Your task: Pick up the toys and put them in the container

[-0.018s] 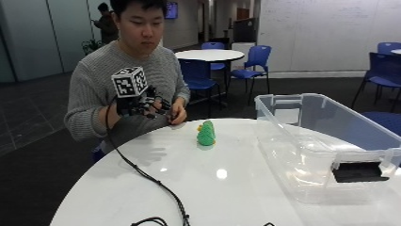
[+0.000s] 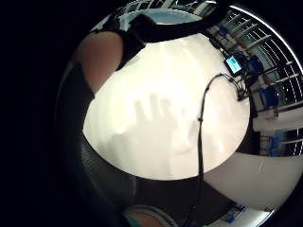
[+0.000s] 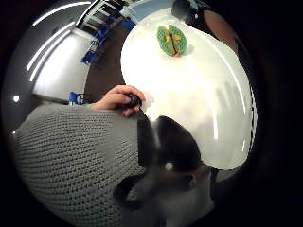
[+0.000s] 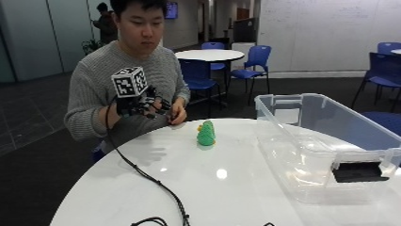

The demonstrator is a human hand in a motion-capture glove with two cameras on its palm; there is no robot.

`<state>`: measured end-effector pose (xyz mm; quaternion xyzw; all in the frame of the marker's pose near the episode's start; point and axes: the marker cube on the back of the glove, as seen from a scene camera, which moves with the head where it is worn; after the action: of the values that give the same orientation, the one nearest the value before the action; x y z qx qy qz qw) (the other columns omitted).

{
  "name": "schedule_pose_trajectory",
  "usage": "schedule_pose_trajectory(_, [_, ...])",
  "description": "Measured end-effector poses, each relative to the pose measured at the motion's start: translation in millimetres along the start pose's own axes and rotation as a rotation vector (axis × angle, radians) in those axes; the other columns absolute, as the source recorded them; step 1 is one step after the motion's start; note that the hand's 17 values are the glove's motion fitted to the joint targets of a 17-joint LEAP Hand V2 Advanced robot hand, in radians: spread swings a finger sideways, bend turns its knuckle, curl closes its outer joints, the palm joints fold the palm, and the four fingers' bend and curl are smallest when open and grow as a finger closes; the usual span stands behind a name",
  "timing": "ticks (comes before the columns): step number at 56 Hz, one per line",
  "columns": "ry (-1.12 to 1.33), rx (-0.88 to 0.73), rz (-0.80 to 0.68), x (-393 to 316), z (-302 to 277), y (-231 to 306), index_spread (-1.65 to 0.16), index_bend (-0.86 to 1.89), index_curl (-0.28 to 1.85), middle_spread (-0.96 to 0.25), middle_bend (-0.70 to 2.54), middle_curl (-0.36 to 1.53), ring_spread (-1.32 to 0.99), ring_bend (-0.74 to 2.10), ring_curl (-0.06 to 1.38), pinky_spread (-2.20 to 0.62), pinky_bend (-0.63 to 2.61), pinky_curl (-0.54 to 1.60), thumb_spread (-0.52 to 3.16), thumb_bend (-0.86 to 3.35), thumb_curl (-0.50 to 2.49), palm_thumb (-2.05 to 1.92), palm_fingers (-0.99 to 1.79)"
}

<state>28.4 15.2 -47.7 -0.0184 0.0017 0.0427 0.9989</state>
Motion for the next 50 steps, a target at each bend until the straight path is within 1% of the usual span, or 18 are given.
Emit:
schedule_pose_trajectory(3, [0.002,-0.018,0.031,11.1,-17.3,6.0,-0.21,0.2,0.08,-0.13,0.16,0.04,-0.11,0.27,0.06,0.02,0.5,0.14,0.69,0.02,0.03,0.02,0.31])
schedule_pose_trajectory(6, [0.005,-0.025,0.033,13.2,-19.6,7.0,-0.26,0.2,0.11,-0.16,0.16,0.06,-0.14,0.29,0.08,0.02,0.53,0.17,0.87,0.02,0.05,0.02,0.28])
schedule_pose_trajectory(12, [0.009,-0.028,0.04,13.6,-19.8,6.4,-0.32,0.19,0.15,-0.19,0.17,0.09,-0.17,0.31,0.11,0.03,0.57,0.21,1.11,0.01,0.08,0.01,0.25])
schedule_pose_trajectory(20, [0.017,-0.02,0.035,14.3,-19.8,1.4,-0.35,0.19,0.19,-0.21,0.18,0.13,-0.2,0.34,0.13,0.03,0.58,0.23,1.26,0.0,0.13,0.0,0.21])
schedule_pose_trajectory(31, [0.024,-0.004,0.039,9.6,-21.1,-16.8,-0.37,0.18,0.24,-0.22,0.19,0.18,-0.21,0.37,0.15,0.03,0.61,0.25,1.34,-0.01,0.17,-0.01,0.18])
schedule_pose_trajectory(35, [0.024,0.027,0.026,6.0,-23.5,-38.5,-0.38,0.18,0.25,-0.22,0.18,0.19,-0.21,0.39,0.16,0.03,0.63,0.27,1.36,-0.01,0.18,-0.01,0.18])
schedule_pose_trajectory(39, [0.003,0.042,0.006,5.9,-26.9,-79.2,-0.38,0.16,0.26,-0.22,0.18,0.2,-0.22,0.42,0.17,0.03,0.66,0.28,1.38,-0.01,0.2,0.0,0.18])
schedule_pose_trajectory(45, [0.021,-0.009,-0.026,1.9,-26.3,-140.7,-0.38,0.13,0.25,-0.23,0.19,0.23,-0.23,0.47,0.19,0.02,0.72,0.3,1.39,0.0,0.22,0.02,0.15])
schedule_pose_trajectory(50, [0.052,-0.029,-0.003,4.8,-26.1,-177.4,-0.37,0.12,0.24,-0.23,0.21,0.25,-0.23,0.51,0.21,0.02,0.75,0.32,1.39,0.0,0.23,0.04,0.12])
